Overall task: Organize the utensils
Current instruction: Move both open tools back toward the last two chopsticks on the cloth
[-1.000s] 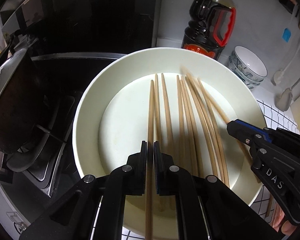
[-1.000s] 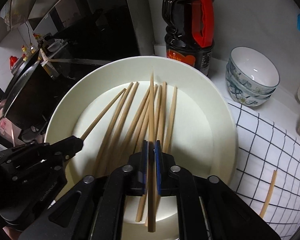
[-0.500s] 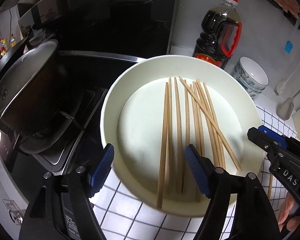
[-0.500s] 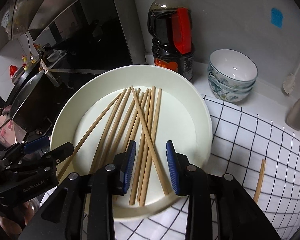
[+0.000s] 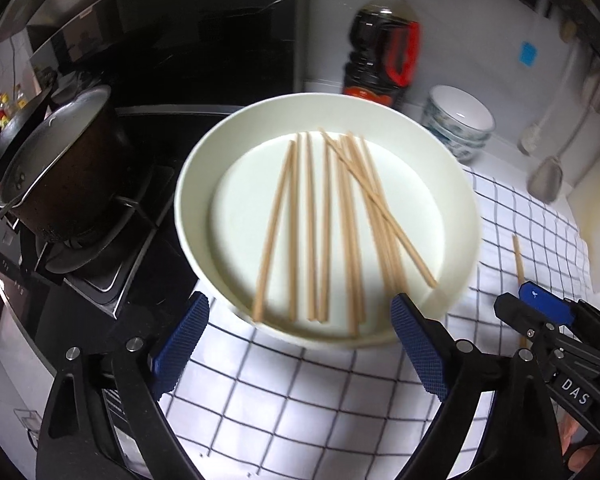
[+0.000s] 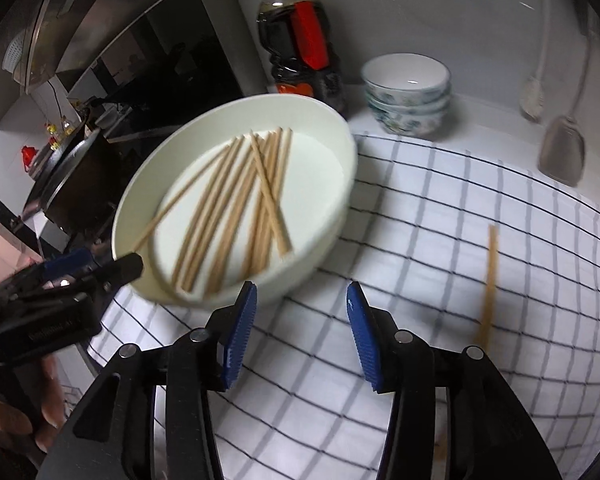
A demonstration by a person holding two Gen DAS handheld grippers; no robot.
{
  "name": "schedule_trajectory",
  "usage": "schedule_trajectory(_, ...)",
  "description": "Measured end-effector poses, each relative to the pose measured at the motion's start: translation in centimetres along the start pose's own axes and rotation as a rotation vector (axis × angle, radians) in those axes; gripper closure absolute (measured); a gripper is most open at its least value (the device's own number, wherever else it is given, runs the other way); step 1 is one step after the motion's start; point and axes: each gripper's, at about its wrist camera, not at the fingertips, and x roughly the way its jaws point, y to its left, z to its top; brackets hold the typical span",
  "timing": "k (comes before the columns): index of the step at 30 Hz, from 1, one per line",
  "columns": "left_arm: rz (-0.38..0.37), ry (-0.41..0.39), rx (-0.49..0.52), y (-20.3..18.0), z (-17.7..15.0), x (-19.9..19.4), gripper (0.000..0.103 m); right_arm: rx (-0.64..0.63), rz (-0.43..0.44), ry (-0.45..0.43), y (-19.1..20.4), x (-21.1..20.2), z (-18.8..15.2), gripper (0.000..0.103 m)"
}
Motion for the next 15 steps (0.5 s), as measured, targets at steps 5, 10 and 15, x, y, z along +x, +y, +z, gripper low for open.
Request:
schedule_trajectory(5,-0.025,0.005,0.041,-2.4,-1.3,-0.9,0.010,0.045,-0.030,-0.014,-2.0,-2.3,-2.3,0.046)
schedule_trajectory(10,-0.080,-0.001,0.088,-5.6,-2.7,-1.8,0.009,0.102,-0.069,-0.038,-4.7,-4.2,-4.3,0.038)
schedule_trajectory(15,-0.110,0.009,0.155,-8.9,-4.1,-1.8,0.008,0.176,-0.139,-0.046,-8.0,-5.5,-6.3,0.038)
